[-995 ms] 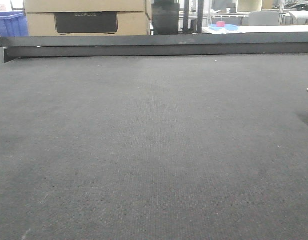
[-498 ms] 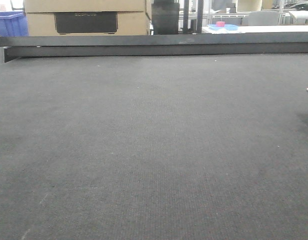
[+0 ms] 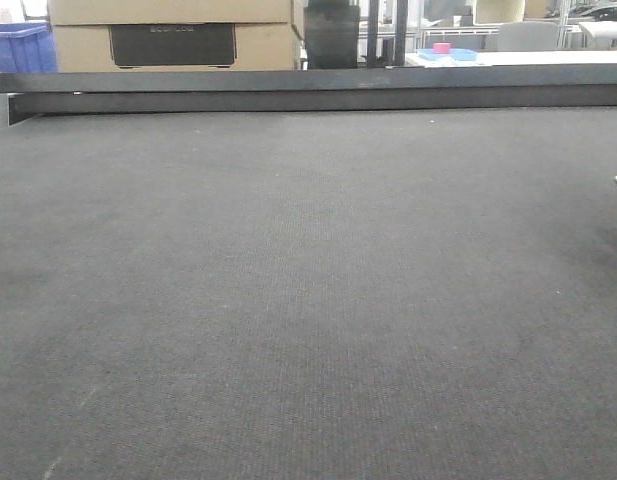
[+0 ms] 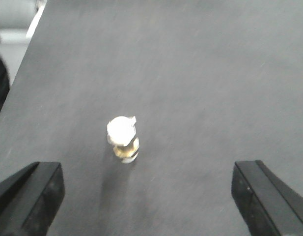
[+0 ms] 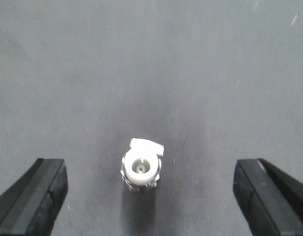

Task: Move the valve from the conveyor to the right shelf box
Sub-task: 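Close the right gripper around one valve body, then descend the left gripper onto the second valve and close it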

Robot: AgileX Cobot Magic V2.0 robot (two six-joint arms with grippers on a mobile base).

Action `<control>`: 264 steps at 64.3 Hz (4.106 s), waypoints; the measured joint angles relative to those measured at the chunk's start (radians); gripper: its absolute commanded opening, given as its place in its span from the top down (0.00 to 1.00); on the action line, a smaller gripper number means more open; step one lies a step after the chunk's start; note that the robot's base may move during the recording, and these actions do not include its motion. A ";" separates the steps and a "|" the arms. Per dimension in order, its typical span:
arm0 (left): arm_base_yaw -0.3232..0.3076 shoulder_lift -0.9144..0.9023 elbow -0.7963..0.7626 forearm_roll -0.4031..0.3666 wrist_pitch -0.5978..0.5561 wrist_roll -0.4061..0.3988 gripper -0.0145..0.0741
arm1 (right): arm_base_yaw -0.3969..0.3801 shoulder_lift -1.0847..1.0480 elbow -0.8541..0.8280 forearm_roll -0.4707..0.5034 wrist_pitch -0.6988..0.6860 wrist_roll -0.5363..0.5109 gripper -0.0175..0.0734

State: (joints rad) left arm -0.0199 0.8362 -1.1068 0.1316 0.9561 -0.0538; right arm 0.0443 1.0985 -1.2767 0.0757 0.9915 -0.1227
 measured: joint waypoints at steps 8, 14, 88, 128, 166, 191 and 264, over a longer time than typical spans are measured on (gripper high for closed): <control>0.000 0.070 -0.006 0.004 0.037 -0.002 0.16 | 0.000 0.104 -0.026 0.000 0.034 -0.013 0.18; 0.002 0.131 -0.006 0.002 0.071 -0.002 0.16 | 0.000 0.181 -0.027 -0.001 0.048 -0.030 0.18; 0.013 0.257 -0.006 -0.010 0.101 -0.002 0.16 | 0.000 0.647 -0.029 -0.001 0.025 -0.046 0.99; 0.217 0.603 -0.352 -0.132 0.265 0.257 0.16 | 0.000 0.455 0.104 0.052 -0.048 -0.048 0.98; 0.217 0.982 -0.403 -0.140 0.135 0.279 0.16 | 0.000 0.412 0.119 0.067 -0.056 -0.048 0.98; 0.217 1.049 -0.403 -0.181 0.122 0.279 0.17 | 0.000 0.412 0.120 0.070 -0.064 -0.048 0.98; 0.127 0.681 -0.443 -0.231 0.166 0.283 0.96 | 0.000 0.225 -0.003 0.072 -0.064 -0.048 0.98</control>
State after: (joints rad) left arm 0.1073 1.5173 -1.5503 -0.0993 1.1224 0.2292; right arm 0.0447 1.3235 -1.2801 0.1480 0.9280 -0.1710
